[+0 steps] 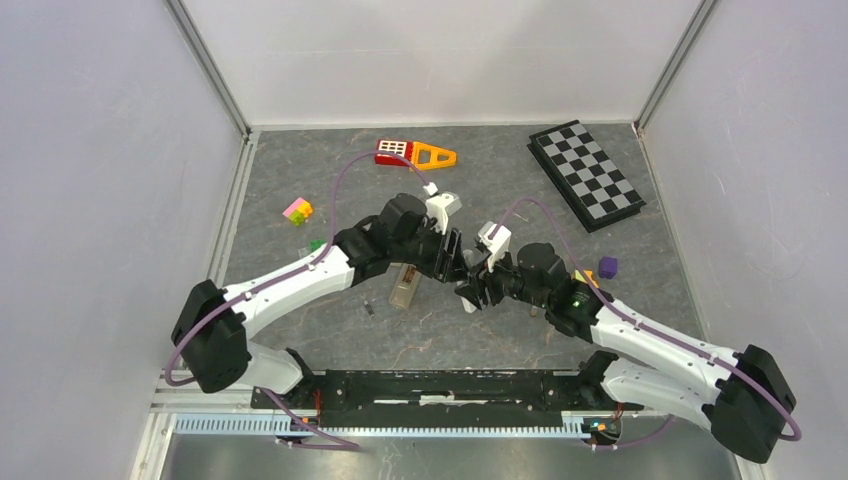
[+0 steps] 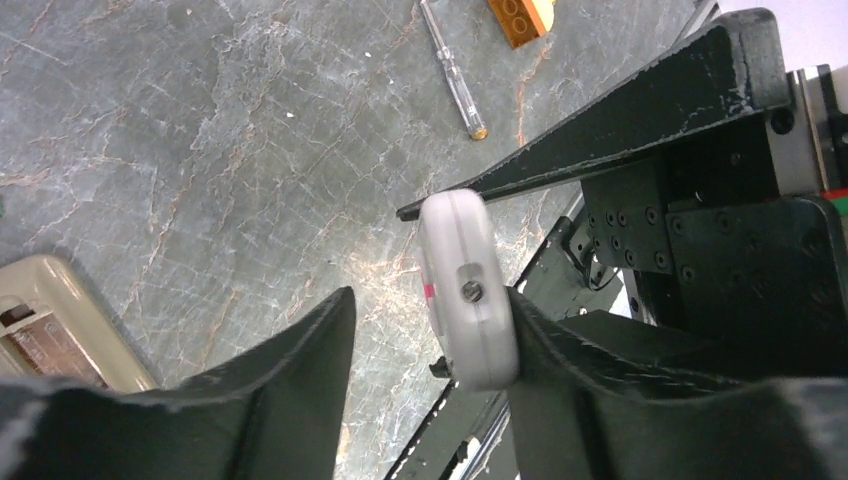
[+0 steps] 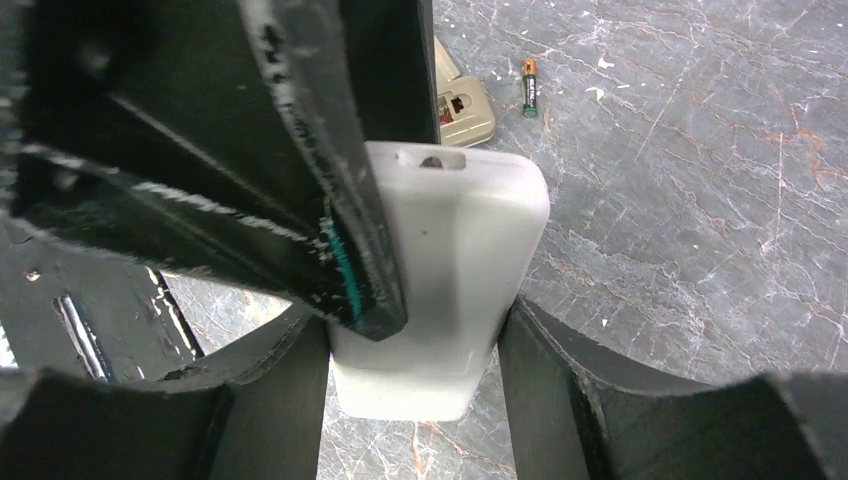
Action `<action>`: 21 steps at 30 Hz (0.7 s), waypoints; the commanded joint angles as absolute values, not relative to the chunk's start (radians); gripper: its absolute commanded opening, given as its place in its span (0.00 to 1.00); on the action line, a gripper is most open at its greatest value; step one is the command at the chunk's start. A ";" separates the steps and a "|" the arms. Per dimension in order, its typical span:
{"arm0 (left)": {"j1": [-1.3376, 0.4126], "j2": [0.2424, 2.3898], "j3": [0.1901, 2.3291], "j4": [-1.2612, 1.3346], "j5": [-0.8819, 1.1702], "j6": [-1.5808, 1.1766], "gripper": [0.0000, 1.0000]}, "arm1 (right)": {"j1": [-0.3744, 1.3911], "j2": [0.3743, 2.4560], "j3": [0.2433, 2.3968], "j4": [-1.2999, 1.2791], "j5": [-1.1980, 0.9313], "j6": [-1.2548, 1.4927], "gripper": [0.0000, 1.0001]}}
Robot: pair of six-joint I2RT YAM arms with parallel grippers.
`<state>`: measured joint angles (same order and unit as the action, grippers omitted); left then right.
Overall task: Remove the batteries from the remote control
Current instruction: Pick up the remote control from the center of the board, then remove the battery cover from the remote control.
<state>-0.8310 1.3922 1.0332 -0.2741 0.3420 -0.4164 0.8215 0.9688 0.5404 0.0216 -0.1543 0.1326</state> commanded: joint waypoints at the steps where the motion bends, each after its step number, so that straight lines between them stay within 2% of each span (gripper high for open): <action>1: -0.834 1.411 1.061 -0.192 0.359 -0.411 0.54 | 0.833 0.964 0.591 0.061 -0.141 0.122 0.13; 6: -0.834 1.380 1.008 -0.134 0.351 -0.429 0.30 | 0.834 0.960 0.580 0.061 -0.141 0.120 0.14; 8: -0.833 1.375 0.991 -0.117 0.362 -0.434 0.20 | 0.834 0.955 0.578 0.063 -0.143 0.127 0.18; 10: -0.833 1.365 0.964 -0.089 0.357 -0.447 0.11 | 0.834 0.949 0.577 0.064 -0.124 0.160 0.34; 12: -0.820 1.340 0.920 -0.048 0.332 -0.469 0.02 | 0.833 0.941 0.575 0.064 -0.094 0.217 0.65; 13: -0.808 1.322 0.890 -0.019 0.323 -0.484 0.02 | 0.833 0.934 0.569 0.064 -0.067 0.260 0.75; 15: -0.768 1.283 0.833 0.032 0.308 -0.519 0.02 | 0.817 0.914 0.537 0.066 -0.007 0.374 0.88; 19: -0.700 1.202 0.736 0.119 0.299 -0.559 0.02 | 0.748 0.882 0.453 0.124 -0.059 0.547 0.92; 21: -0.690 1.172 0.698 0.181 0.314 -0.588 0.02 | 0.717 0.868 0.379 0.233 -0.124 0.652 0.92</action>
<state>-0.7181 1.2556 0.7425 -0.0135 0.3145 -0.5060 0.7628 0.8955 0.4793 0.0826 -0.0696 0.4156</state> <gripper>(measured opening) 0.289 0.914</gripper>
